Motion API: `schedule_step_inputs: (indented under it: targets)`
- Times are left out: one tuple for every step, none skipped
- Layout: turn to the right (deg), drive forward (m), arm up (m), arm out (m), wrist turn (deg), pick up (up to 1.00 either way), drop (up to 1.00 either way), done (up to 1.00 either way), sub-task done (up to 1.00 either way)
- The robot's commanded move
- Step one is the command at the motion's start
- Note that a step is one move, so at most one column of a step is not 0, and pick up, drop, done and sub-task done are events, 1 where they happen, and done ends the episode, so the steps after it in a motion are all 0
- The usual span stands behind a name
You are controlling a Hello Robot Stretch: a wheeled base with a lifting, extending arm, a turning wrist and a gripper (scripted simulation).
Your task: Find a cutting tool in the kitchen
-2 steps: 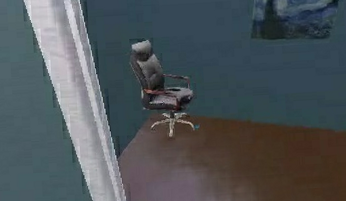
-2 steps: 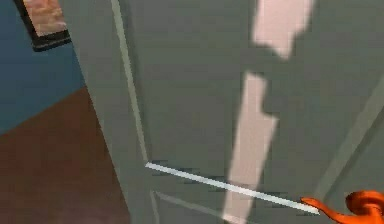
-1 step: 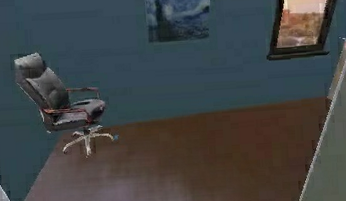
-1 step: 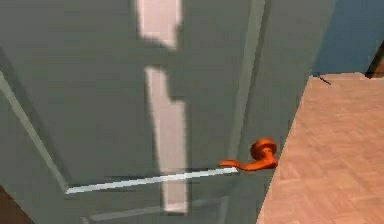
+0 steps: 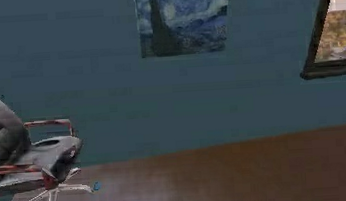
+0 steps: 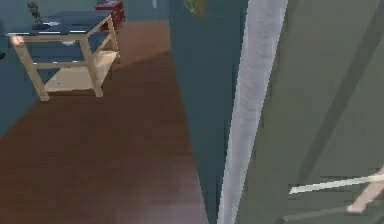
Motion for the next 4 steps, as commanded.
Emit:
schedule_step_inputs:
  targets:
    - [45.0,0.00,0.00,0.00,0.0,0.00,0.00,0.00,0.00]
    - [36.0,0.00,0.00,0.00,0.0,0.00,0.00,0.00,0.00]
    - [0.0,1.00,0.00,0.00,0.0,0.00,0.00,0.00,0.00]
    - [0.0,1.00,0.00,0.00,0.0,0.00,0.00,0.00,0.00]
